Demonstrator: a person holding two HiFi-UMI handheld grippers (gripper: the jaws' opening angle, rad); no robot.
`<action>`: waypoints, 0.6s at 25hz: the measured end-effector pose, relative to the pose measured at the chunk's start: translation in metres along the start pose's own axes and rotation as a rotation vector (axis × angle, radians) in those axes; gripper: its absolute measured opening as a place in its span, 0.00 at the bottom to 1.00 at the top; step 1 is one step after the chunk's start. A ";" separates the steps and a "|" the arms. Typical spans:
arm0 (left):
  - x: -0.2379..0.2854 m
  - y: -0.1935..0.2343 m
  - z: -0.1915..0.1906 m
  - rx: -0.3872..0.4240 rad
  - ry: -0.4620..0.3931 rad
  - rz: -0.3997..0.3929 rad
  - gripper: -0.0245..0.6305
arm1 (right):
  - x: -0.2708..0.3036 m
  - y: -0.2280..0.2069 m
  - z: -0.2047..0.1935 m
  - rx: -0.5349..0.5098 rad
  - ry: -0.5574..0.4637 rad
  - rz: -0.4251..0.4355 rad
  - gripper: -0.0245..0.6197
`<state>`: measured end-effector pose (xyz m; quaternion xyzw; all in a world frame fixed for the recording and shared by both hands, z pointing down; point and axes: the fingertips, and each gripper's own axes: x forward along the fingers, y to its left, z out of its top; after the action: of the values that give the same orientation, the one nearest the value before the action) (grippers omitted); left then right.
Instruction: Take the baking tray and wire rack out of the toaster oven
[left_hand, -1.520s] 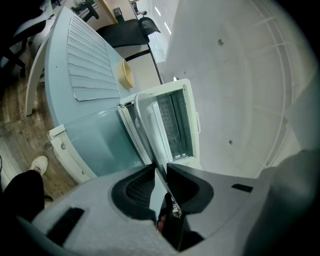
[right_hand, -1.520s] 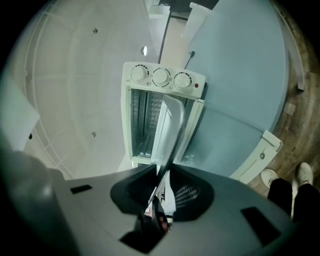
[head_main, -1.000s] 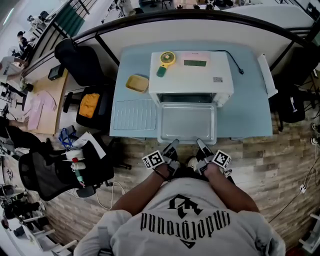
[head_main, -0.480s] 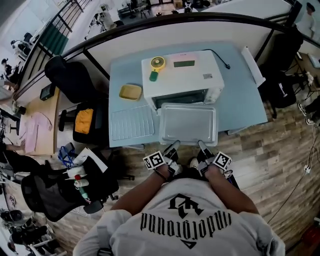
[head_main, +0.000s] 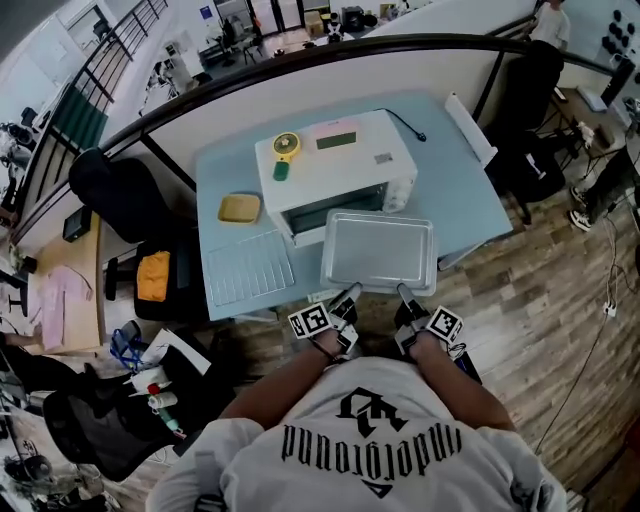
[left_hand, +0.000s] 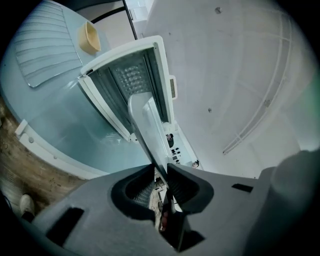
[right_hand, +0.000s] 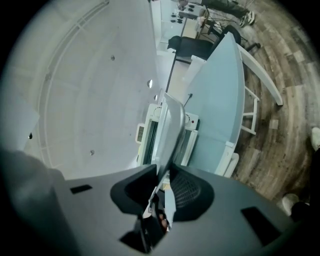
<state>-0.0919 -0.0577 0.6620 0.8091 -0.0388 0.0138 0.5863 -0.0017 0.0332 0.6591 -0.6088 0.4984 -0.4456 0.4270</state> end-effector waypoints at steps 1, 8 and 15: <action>0.005 -0.002 -0.002 0.003 0.013 -0.006 0.17 | -0.004 -0.002 0.004 0.002 -0.013 -0.018 0.17; 0.046 -0.013 -0.030 0.006 0.067 -0.033 0.17 | -0.034 -0.017 0.042 -0.008 -0.070 -0.045 0.17; 0.102 -0.029 -0.063 0.006 0.088 -0.032 0.17 | -0.059 -0.027 0.099 0.000 -0.089 0.010 0.17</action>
<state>0.0133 0.0060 0.6613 0.8099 -0.0001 0.0402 0.5852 0.0939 0.1025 0.6549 -0.6255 0.4819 -0.4158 0.4513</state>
